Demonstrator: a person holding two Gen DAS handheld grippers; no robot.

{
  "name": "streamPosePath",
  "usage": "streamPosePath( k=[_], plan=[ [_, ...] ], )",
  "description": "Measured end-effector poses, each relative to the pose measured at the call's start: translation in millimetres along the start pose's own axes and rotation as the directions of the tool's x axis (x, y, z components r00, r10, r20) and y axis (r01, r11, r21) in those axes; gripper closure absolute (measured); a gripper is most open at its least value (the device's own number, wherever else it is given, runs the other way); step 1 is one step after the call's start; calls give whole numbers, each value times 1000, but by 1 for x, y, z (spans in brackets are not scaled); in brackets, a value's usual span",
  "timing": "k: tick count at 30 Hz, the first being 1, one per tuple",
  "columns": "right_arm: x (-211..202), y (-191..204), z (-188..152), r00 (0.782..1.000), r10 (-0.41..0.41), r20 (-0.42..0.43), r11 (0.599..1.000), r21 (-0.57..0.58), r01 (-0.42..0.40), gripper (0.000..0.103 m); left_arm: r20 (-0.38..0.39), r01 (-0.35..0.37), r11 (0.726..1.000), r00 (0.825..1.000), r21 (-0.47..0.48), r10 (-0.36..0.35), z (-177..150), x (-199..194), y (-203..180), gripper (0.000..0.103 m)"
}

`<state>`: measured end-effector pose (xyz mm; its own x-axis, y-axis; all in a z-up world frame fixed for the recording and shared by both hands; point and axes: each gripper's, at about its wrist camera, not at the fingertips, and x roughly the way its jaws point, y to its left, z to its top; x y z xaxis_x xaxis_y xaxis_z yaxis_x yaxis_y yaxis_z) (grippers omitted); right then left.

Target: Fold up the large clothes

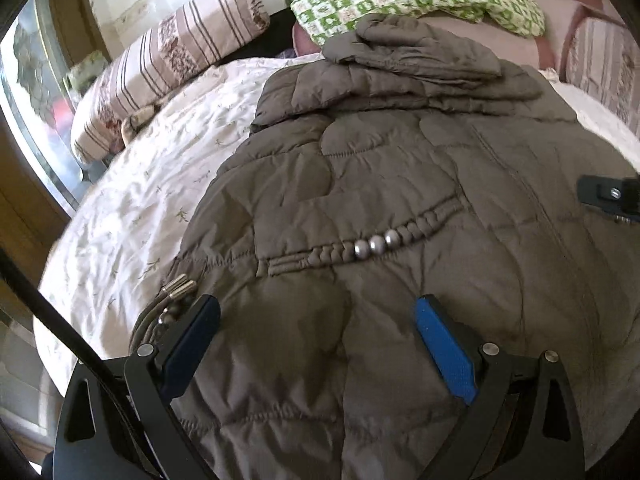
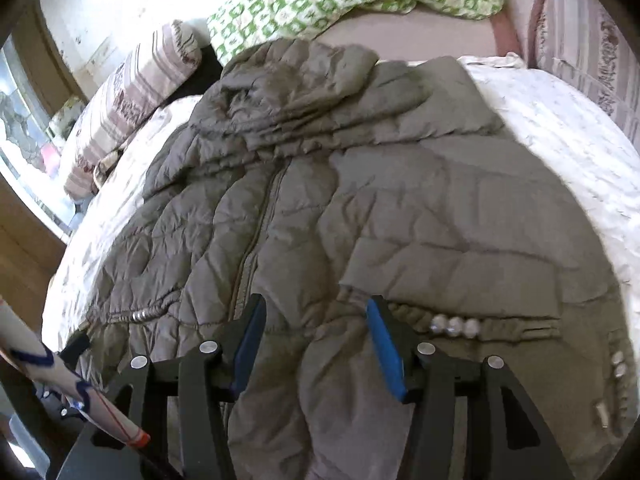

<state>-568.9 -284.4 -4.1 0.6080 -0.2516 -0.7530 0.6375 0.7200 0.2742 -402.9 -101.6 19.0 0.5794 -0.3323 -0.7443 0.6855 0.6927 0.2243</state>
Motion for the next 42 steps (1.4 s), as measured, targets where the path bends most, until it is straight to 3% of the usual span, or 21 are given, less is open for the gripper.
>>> streamPosePath(
  k=[11,16,20,23,29,33,42],
  plan=[
    [10,21,3,1000,0,8,998,-58,0,44,61,-3,999,998,39,1,-17,-20,12,5],
    [-1,15,-1,998,-43,39,997,-65,45,44,73,35,999,997,29,-37,-10,-21,7,5],
    [7,11,-12,997,-72,-2,995,-66,72,44,71,59,998,996,38,-62,-9,-21,2,5],
    [11,19,-17,994,-112,14,988,-108,112,43,76,62,998,995,33,-65,-11,-26,6,5],
    [16,22,-17,992,-128,17,985,-112,129,37,83,27,1000,996,-2,-27,-16,-39,23,5],
    [17,25,-20,989,-147,24,982,-117,149,36,85,25,999,996,-47,-21,-18,-53,35,5],
    [7,33,-24,989,-142,42,982,-119,146,36,108,8,998,994,-56,-2,-22,-79,41,5]
  ],
)
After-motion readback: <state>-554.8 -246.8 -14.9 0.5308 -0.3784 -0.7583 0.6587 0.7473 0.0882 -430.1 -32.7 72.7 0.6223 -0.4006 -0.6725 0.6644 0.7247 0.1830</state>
